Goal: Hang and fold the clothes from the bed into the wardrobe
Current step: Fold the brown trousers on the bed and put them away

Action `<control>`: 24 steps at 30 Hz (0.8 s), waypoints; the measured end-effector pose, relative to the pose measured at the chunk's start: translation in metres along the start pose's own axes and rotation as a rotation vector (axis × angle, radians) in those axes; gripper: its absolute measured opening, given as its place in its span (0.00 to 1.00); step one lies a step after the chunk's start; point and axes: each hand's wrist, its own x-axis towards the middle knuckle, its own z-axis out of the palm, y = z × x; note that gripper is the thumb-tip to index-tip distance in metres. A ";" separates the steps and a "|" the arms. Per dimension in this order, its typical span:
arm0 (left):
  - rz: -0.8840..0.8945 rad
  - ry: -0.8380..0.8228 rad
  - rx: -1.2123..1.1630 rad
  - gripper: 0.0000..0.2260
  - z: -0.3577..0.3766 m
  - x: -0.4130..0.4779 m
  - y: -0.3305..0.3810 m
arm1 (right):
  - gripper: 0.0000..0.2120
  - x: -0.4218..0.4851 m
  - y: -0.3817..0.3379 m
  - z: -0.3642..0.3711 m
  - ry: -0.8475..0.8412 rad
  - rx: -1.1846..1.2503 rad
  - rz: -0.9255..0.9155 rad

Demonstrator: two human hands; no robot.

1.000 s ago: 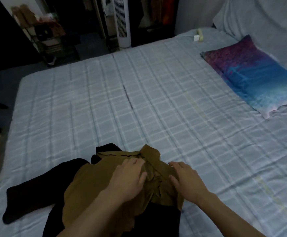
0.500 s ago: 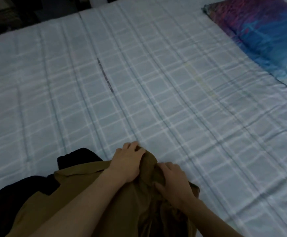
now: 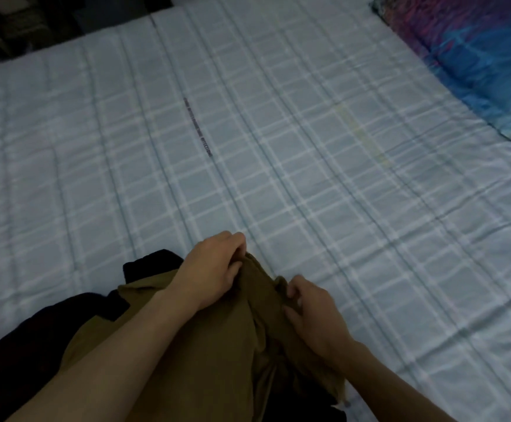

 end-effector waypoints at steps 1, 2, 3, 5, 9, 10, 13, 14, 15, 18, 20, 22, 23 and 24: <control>0.003 0.022 0.008 0.09 -0.013 -0.007 0.006 | 0.11 -0.006 -0.008 -0.005 0.007 0.016 -0.018; 0.008 0.044 0.014 0.10 -0.027 -0.015 0.014 | 0.11 -0.013 -0.017 -0.009 0.006 0.022 -0.047; 0.016 0.073 0.020 0.10 -0.042 -0.023 0.023 | 0.11 -0.019 -0.027 -0.015 -0.006 0.017 -0.076; 0.051 0.152 0.024 0.09 -0.072 -0.041 0.043 | 0.14 -0.033 -0.045 -0.025 -0.055 -0.014 -0.121; 0.126 0.315 0.079 0.08 -0.136 -0.092 0.093 | 0.14 -0.070 -0.082 -0.045 -0.060 -0.056 -0.179; 0.140 0.355 0.105 0.08 -0.153 -0.107 0.105 | 0.13 -0.080 -0.092 -0.051 -0.038 -0.054 -0.189; 0.151 0.490 0.151 0.08 -0.203 -0.155 0.137 | 0.11 -0.114 -0.118 -0.069 0.040 -0.016 -0.233; 0.154 0.533 0.167 0.08 -0.220 -0.171 0.147 | 0.12 -0.126 -0.128 -0.075 0.075 0.008 -0.265; 0.156 0.569 0.186 0.08 -0.236 -0.188 0.158 | 0.13 -0.138 -0.137 -0.082 0.112 0.033 -0.302; 0.160 0.663 0.228 0.08 -0.278 -0.239 0.191 | 0.16 -0.170 -0.168 -0.102 0.211 0.082 -0.408; 0.171 0.720 0.255 0.08 -0.302 -0.270 0.215 | 0.18 -0.190 -0.191 -0.117 0.252 0.071 -0.458; 0.187 0.768 0.294 0.08 -0.323 -0.299 0.239 | 0.19 -0.208 -0.211 -0.132 0.304 0.047 -0.517; 0.193 0.792 0.310 0.07 -0.333 -0.314 0.250 | 0.20 -0.217 -0.221 -0.140 0.327 0.041 -0.551; 0.199 0.817 0.324 0.07 -0.344 -0.329 0.261 | 0.21 -0.225 -0.231 -0.148 0.346 0.032 -0.581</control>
